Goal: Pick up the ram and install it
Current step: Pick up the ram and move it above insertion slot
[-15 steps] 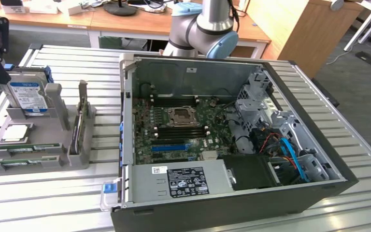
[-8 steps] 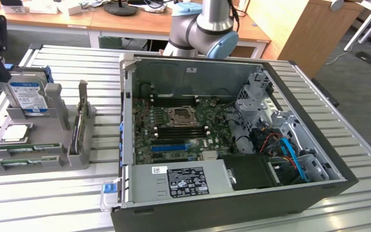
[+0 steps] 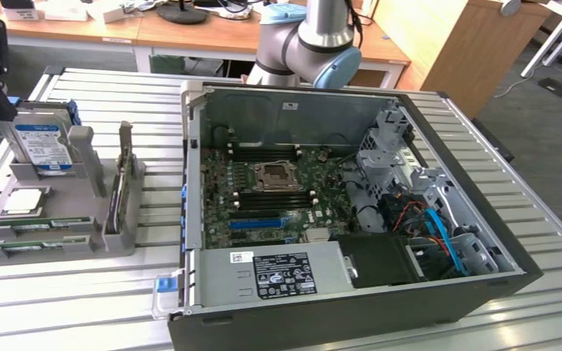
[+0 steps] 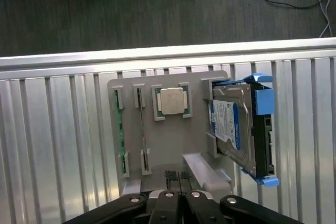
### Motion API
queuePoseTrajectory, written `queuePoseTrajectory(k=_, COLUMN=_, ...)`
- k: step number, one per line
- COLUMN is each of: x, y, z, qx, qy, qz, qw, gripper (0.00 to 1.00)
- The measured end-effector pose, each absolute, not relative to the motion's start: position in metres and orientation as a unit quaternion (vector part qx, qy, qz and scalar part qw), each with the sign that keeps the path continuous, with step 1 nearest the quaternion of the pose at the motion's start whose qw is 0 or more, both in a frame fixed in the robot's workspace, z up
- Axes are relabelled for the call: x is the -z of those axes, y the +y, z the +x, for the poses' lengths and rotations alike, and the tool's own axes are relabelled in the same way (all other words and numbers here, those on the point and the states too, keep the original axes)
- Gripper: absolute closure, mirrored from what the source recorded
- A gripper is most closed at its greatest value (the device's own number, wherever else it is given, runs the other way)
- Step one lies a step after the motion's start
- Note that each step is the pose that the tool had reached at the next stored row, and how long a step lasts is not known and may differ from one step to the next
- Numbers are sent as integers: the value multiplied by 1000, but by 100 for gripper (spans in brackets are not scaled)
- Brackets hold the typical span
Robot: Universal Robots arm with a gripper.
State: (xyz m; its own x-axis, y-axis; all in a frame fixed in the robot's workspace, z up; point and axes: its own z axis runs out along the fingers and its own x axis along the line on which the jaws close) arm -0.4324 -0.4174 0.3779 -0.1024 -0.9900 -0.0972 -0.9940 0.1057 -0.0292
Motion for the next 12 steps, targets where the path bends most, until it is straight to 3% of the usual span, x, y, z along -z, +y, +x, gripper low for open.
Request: queuePoseTrajectory(k=12, x=-378, y=-418, z=-432, qx=-24, qy=713, qz=-699, qw=45, gripper=89)
